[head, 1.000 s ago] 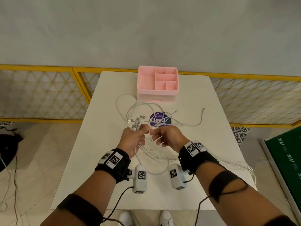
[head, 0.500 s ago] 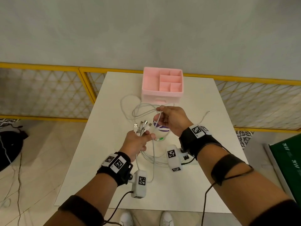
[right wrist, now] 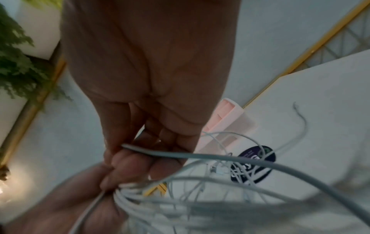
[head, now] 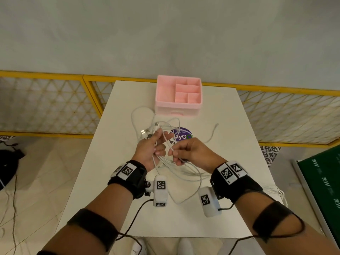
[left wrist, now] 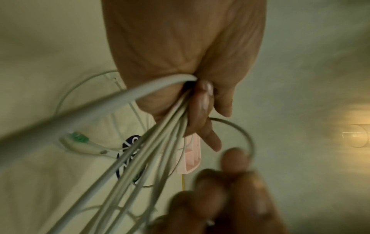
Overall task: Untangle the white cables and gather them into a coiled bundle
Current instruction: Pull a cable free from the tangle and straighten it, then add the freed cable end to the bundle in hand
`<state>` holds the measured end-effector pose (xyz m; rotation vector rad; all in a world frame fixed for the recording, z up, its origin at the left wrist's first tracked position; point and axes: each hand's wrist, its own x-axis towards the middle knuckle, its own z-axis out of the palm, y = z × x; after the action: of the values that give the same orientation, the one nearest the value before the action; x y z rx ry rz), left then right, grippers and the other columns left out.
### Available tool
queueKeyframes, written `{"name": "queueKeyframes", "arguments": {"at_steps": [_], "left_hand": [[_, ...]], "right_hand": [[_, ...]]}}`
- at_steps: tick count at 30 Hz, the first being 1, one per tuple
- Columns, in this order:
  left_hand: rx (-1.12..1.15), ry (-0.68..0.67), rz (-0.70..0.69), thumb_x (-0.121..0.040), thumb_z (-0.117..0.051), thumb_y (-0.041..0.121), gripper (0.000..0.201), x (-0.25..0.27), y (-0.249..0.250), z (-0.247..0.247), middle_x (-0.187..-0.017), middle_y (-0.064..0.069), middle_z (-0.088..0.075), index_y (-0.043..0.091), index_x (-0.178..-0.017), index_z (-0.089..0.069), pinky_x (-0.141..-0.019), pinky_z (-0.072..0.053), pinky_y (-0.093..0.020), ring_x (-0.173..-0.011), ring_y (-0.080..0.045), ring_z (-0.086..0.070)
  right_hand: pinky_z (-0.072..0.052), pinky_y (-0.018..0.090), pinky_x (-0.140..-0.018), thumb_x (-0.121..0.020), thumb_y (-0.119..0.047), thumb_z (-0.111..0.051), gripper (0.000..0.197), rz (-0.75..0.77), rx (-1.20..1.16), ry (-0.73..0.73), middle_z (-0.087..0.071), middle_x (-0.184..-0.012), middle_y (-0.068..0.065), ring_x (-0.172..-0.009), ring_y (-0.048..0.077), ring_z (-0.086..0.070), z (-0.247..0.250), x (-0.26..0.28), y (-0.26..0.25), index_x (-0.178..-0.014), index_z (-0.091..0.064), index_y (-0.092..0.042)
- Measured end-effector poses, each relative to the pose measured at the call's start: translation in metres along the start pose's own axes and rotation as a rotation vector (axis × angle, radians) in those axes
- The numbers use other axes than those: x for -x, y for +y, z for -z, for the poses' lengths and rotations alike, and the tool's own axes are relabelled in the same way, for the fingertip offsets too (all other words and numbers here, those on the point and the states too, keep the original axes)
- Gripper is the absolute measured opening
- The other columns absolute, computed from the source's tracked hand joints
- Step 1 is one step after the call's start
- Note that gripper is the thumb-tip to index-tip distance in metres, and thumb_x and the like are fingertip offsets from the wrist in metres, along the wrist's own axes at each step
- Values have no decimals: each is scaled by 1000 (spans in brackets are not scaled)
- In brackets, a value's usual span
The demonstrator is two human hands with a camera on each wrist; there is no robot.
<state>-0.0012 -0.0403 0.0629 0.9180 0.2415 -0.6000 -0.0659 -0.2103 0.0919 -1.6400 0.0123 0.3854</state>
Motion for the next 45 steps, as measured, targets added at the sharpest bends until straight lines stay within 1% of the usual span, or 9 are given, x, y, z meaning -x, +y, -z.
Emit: {"name": "queueKeyframes", "arguments": {"at_steps": [6,13,20,26,29,34,38,42,45], "left_hand": [[-280,40,-92,-93,-70,12,18,3,0,-10,-75,-10,-64,-3,-102,-68,-38,-25,-20,-41,-7,-30],[-493,-124,-114,-91,-74,19,29,19,-14,-4,-70,-13,-63,-4,-105,-65,-43,-22,-22,-46,-13,-29],[-511,-93,-82,-91,-73,15,8,24,-16,21,-71,-14,-61,7,-90,-69,-44,-21,-22,-45,-10,-28],[-449,67,-109,-92,-71,12,9,15,-19,30,-72,-10,-66,4,-91,-66,-42,-22,-21,-43,-9,-27],[-383,116,-117,-93,-70,12,12,11,-20,27,-82,-13,-73,2,-95,-67,-42,-22,-20,-43,-8,-26],[-275,190,-139,-94,-68,16,21,8,-18,33,-88,-14,-75,-1,-107,-66,-41,-26,-20,-43,-7,-28],[-219,247,-128,-97,-66,24,20,7,-15,38,-65,-3,-58,5,-89,-65,-39,-29,-20,-42,-7,-35],[-132,308,-114,-100,-60,21,18,7,-16,35,-56,3,-41,13,-84,-61,-38,-27,-20,-40,-7,-33],[-110,319,-125,-101,-59,26,21,7,-18,32,-55,6,-39,16,-82,-61,-38,-27,-20,-40,-6,-31]], "right_hand": [[-49,31,-69,-89,-25,-58,27,-152,-56,175,-70,-90,10,-79,20,-61,10,-11,8,-99,-74,-5],[-51,28,-55,-104,-26,-45,33,-199,-395,302,-70,-83,13,-64,21,-64,17,-52,-21,-101,-65,-1],[-52,29,-50,-99,-7,-54,7,-137,-552,496,-61,-75,13,-56,22,-60,32,-70,-37,-97,-58,-3],[-55,32,-61,-102,-4,-46,14,69,-645,529,-60,-72,10,-61,23,-60,53,-63,-54,-104,-59,-8],[-53,30,-63,-101,-5,-48,17,106,-496,551,-64,-77,8,-66,21,-62,65,-54,-59,-104,-64,-9],[-34,20,-44,-98,-13,-54,15,75,-284,834,-70,-77,6,-51,13,-47,114,-35,-52,-102,-68,-15],[-46,24,-46,-98,-6,-49,16,-31,-319,1073,-66,-79,14,-47,15,-54,168,-2,-30,-97,-64,-13],[-60,30,-64,-95,2,-50,34,-135,-361,1195,-65,-91,14,-71,23,-69,213,30,2,-129,-55,0],[-60,29,-68,-98,-15,-57,49,-240,-318,1140,-60,-98,11,-80,21,-66,228,46,24,-141,-43,4]]}}
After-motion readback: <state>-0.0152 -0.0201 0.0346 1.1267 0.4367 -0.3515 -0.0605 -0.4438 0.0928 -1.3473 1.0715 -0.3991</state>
